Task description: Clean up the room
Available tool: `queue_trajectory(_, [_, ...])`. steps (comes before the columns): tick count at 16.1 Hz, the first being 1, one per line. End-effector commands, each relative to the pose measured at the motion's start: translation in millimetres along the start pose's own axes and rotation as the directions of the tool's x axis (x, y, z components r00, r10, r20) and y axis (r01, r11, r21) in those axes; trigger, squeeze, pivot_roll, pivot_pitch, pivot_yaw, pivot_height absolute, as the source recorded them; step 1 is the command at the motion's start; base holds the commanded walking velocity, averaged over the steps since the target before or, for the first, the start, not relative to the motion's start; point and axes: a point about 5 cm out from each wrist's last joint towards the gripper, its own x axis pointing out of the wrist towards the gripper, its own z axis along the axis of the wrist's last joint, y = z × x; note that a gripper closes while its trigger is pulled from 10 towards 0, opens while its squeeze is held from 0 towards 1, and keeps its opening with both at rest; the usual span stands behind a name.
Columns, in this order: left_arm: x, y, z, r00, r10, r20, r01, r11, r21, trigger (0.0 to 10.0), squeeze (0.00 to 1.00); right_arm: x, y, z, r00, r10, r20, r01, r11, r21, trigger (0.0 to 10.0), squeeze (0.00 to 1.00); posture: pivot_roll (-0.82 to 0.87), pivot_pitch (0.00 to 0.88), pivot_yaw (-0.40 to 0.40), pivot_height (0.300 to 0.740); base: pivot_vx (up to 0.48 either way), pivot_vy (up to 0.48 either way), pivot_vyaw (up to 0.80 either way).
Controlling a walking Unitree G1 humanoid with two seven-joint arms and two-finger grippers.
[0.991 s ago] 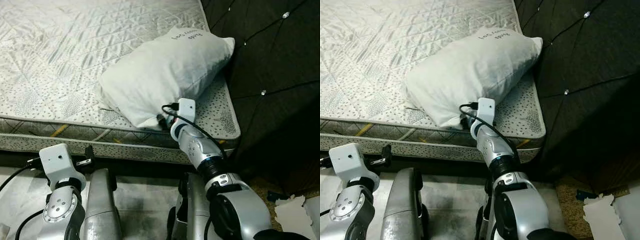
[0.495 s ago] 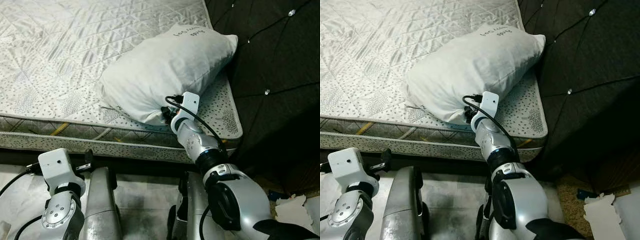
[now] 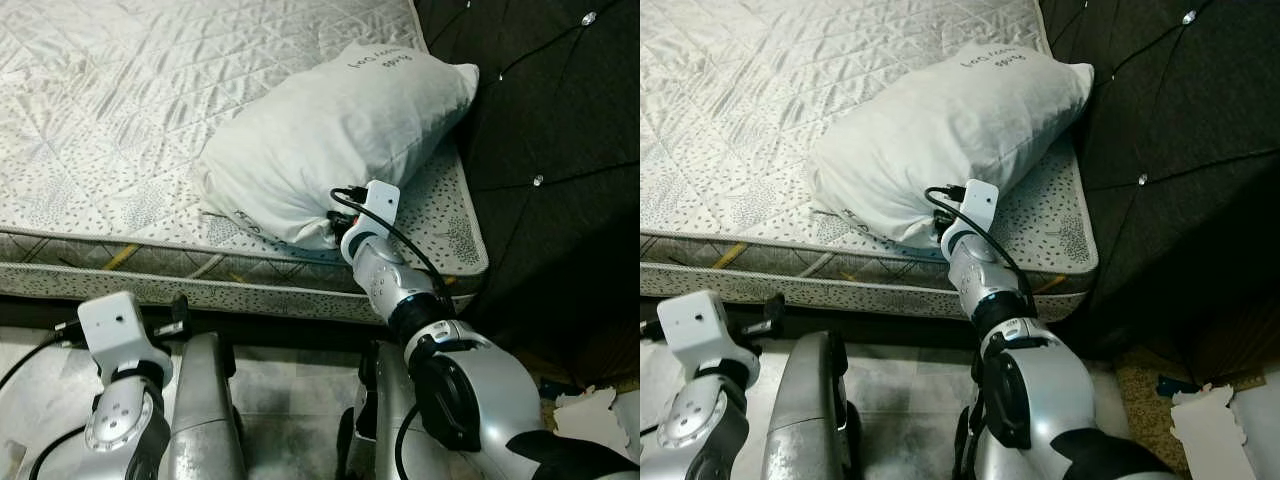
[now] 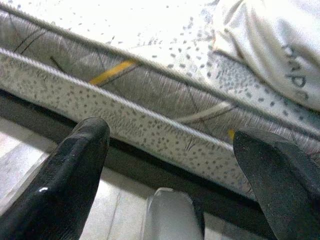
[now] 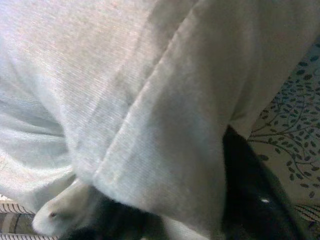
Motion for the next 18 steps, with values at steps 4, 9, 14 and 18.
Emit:
queue_trajectory(4, [1.0,0.4,1,1.000,0.014,0.003,-0.013,1.000,-0.013,10.0,0.00,2.0,-3.6,26,0.995,-0.016,0.095,0.017,1.000,-0.008,0.0,0.00,0.12,0.116,-0.103,0.546,0.000,0.000,0.00])
queue_trajectory(9, [13.0,1.0,9,0.999,0.015,0.039,-0.015,1.000,-0.003,10.0,0.00,-3.2,-64.2,83,0.953,-0.173,0.249,0.185,0.982,-0.024,0.0,0.00,0.12,0.067,-0.100,0.546,0.000,0.000,0.00])
queue_trajectory(14, [19.5,-1.1,10,0.999,0.005,0.048,-0.005,1.000,0.003,10.0,0.00,-22.5,-122.9,123,0.876,-0.317,0.363,0.354,0.935,-0.036,0.0,0.00,0.09,0.050,-0.076,0.546,0.000,0.000,0.00])
queue_trajectory(18, [19.5,-1.1,10,0.999,0.005,0.048,-0.005,1.000,0.003,10.0,0.00,-22.5,-122.9,123,0.876,-0.317,0.363,0.354,0.935,-0.036,0.0,0.00,0.09,0.050,-0.076,0.546,0.000,0.000,0.00])
